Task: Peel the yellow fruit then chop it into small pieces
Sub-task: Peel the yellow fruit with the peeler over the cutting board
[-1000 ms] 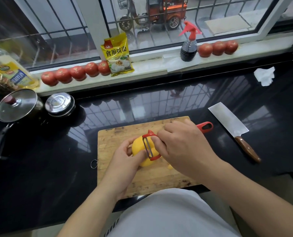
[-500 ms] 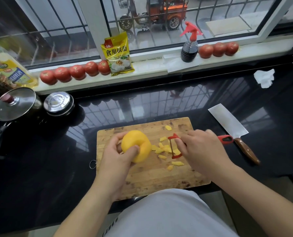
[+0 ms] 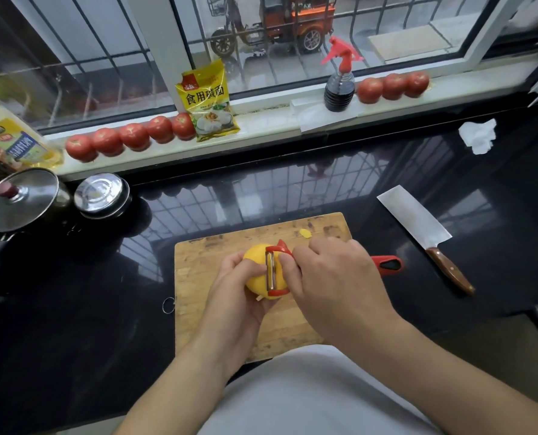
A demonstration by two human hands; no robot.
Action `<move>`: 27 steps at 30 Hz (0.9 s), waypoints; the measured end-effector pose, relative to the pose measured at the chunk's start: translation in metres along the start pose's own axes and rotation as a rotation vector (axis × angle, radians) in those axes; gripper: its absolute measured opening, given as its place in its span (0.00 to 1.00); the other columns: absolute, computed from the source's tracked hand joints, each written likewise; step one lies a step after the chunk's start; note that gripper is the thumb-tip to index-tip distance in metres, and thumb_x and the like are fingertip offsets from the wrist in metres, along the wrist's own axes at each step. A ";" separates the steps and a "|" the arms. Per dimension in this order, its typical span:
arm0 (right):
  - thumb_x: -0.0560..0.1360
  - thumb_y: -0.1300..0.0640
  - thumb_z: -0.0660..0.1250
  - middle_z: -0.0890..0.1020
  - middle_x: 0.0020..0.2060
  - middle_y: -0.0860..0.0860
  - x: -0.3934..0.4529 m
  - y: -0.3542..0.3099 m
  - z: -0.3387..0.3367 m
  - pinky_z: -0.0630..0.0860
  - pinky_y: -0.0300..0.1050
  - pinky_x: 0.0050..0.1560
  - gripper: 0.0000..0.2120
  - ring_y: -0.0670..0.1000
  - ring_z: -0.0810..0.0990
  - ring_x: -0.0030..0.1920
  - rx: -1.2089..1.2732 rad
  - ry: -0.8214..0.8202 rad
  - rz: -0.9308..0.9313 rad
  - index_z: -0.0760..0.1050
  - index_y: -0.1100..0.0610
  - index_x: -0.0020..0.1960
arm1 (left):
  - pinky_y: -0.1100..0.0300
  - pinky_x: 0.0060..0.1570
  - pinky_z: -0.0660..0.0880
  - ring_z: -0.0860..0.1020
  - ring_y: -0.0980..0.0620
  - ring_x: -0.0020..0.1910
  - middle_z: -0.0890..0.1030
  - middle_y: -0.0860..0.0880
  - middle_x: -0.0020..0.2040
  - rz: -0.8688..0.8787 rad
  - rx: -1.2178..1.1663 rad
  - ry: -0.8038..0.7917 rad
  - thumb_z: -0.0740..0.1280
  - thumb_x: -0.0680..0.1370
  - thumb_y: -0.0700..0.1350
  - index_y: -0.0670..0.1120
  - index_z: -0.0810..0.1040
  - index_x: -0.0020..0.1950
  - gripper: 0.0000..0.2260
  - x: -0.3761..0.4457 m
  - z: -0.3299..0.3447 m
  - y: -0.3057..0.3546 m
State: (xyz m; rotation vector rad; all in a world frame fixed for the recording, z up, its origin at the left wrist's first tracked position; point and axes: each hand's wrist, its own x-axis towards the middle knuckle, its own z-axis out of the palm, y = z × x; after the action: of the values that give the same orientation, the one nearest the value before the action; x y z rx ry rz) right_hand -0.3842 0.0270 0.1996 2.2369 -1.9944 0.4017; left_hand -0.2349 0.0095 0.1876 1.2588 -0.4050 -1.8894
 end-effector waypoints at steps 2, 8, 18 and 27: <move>0.84 0.47 0.54 0.68 0.30 0.47 0.001 -0.004 -0.003 0.60 0.45 0.35 0.20 0.51 0.66 0.30 -0.033 -0.020 0.003 0.72 0.51 0.37 | 0.50 0.53 0.78 0.80 0.46 0.51 0.83 0.41 0.55 0.007 -0.069 -0.022 0.64 0.78 0.40 0.38 0.77 0.68 0.19 -0.003 0.004 0.000; 0.84 0.47 0.50 0.65 0.30 0.47 0.004 0.000 -0.004 0.57 0.47 0.35 0.19 0.52 0.64 0.31 -0.070 -0.041 -0.010 0.68 0.51 0.38 | 0.49 0.57 0.78 0.81 0.45 0.55 0.83 0.40 0.57 0.083 -0.154 -0.008 0.68 0.78 0.48 0.37 0.73 0.71 0.25 -0.006 0.006 0.000; 0.83 0.50 0.60 0.73 0.30 0.49 0.002 -0.009 -0.002 0.69 0.48 0.35 0.17 0.52 0.70 0.31 0.030 0.085 -0.089 0.72 0.53 0.37 | 0.55 0.41 0.80 0.81 0.49 0.45 0.82 0.45 0.48 0.111 -0.127 -0.070 0.66 0.80 0.48 0.44 0.78 0.59 0.10 -0.009 0.012 -0.003; 0.83 0.49 0.57 0.66 0.30 0.48 0.004 -0.010 -0.001 0.67 0.49 0.34 0.18 0.51 0.65 0.31 0.024 0.089 -0.038 0.68 0.52 0.36 | 0.54 0.43 0.80 0.82 0.49 0.45 0.84 0.44 0.47 0.194 -0.073 0.006 0.63 0.83 0.45 0.44 0.81 0.58 0.09 -0.011 0.013 -0.006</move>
State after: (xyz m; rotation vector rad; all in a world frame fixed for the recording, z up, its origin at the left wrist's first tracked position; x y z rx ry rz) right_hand -0.3742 0.0245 0.2030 2.2255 -1.9108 0.5146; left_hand -0.2470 0.0194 0.1960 1.1347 -0.4348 -1.7206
